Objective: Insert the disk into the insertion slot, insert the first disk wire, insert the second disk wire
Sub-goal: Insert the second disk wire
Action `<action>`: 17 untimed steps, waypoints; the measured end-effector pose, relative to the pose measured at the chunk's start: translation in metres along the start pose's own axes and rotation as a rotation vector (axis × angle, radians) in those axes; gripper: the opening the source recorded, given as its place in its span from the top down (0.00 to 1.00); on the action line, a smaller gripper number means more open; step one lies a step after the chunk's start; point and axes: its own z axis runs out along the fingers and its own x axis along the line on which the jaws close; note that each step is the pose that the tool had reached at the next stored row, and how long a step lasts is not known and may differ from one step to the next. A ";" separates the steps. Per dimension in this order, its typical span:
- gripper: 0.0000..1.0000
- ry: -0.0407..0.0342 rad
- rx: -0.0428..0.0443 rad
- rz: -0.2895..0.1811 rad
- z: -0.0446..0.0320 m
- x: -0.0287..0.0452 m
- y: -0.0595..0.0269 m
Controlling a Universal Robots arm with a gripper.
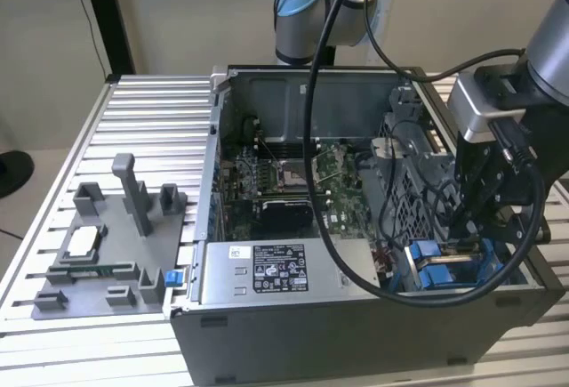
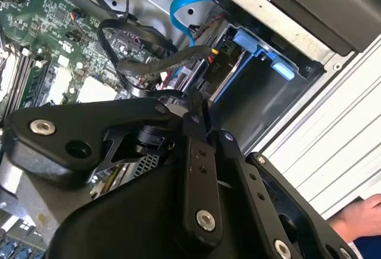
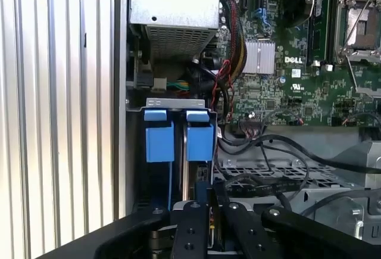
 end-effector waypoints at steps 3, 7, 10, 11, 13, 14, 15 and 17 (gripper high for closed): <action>1.00 -0.0001 0.0002 0.000 0.0000 0.0000 0.0000; 1.00 -0.0005 0.0004 0.000 0.0001 0.0000 0.0000; 1.00 -0.0004 0.0092 -0.001 0.0010 0.0001 0.0002; 1.00 -0.0003 0.0134 -0.002 0.0015 0.0001 0.0000; 1.00 -0.0005 0.0208 -0.003 0.0024 0.0002 0.0000; 1.00 -0.0003 0.0232 -0.003 0.0026 0.0003 0.0000; 1.00 -0.0003 0.0250 -0.003 0.0028 0.0003 0.0000; 1.00 -0.0004 0.0283 -0.004 0.0035 0.0004 0.0000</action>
